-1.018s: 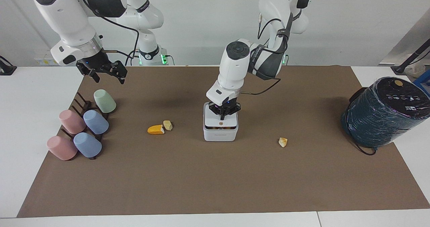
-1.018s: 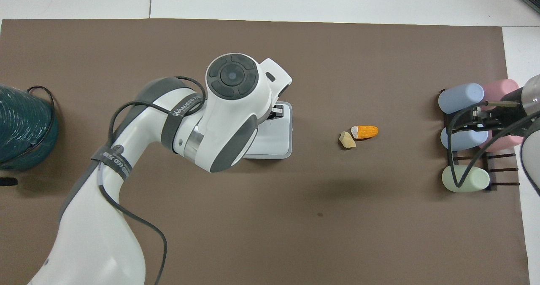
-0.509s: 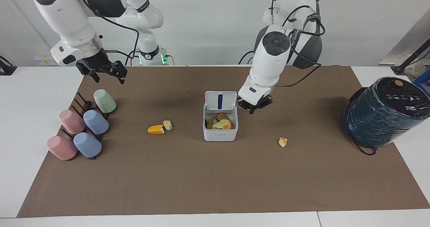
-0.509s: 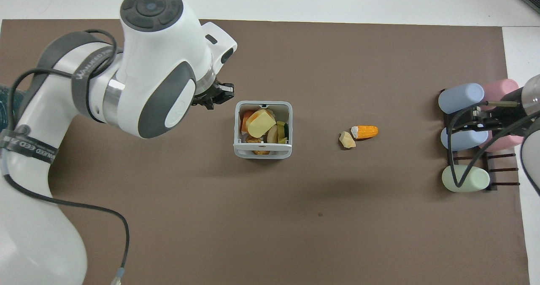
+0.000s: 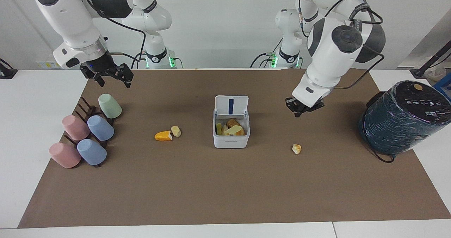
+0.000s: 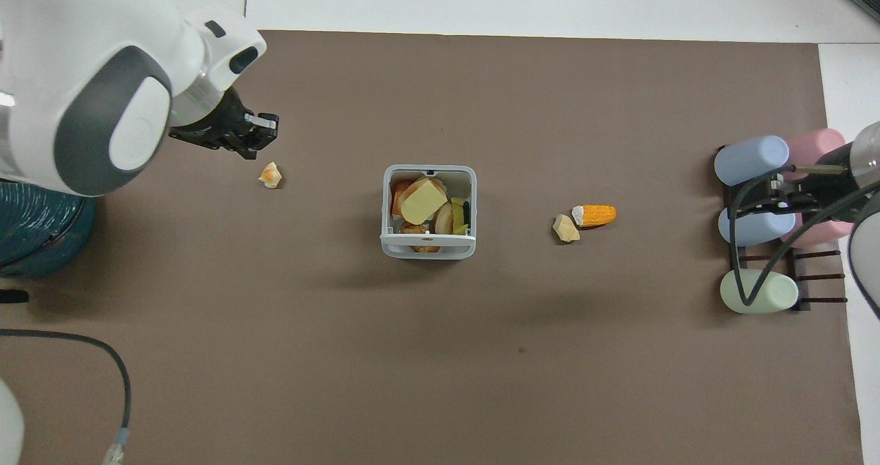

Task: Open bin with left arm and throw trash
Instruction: 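Pull the left gripper back from the open bin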

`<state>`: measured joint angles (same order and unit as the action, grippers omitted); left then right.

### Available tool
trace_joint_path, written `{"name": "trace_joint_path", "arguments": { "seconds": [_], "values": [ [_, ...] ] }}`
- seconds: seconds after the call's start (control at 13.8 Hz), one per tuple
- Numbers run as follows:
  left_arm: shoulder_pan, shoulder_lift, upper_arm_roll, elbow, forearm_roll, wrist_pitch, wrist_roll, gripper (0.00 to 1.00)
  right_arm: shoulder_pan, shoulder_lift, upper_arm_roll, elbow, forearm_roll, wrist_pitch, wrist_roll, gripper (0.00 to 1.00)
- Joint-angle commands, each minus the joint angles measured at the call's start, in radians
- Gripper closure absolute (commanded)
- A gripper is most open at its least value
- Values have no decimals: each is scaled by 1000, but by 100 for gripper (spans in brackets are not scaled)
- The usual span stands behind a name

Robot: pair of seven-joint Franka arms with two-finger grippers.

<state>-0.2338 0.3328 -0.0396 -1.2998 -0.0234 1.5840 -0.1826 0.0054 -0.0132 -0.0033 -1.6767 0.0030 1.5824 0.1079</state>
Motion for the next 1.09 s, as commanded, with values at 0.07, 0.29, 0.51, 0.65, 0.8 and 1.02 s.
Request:
{"name": "trace_joint_path", "arguments": {
  "seconds": [0.07,0.29,0.51,0.65,0.8,1.02],
  "values": [
    [99,-44,-11,-6,-10,-26,148,84,-10,-14,8,-9,5,-5,-10,0],
    [117,-48,-9,-6,-3,-26,176,39,-10,-14,8,-9,5,-5,-10,0],
    [119,-51,-9,-6,-1,-13,184,0,-10,-14,8,-9,5,-4,-10,0],
    [119,-55,-11,-10,-3,2,184,0,-10,-14,8,-9,5,-5,-10,0],
    [119,-66,-11,-27,-4,19,184,0,-10,-14,8,-9,5,-5,-10,0],
    [119,-81,-11,-65,-4,48,183,0,-15,-14,8,-8,5,-10,-16,0]
  ]
}}
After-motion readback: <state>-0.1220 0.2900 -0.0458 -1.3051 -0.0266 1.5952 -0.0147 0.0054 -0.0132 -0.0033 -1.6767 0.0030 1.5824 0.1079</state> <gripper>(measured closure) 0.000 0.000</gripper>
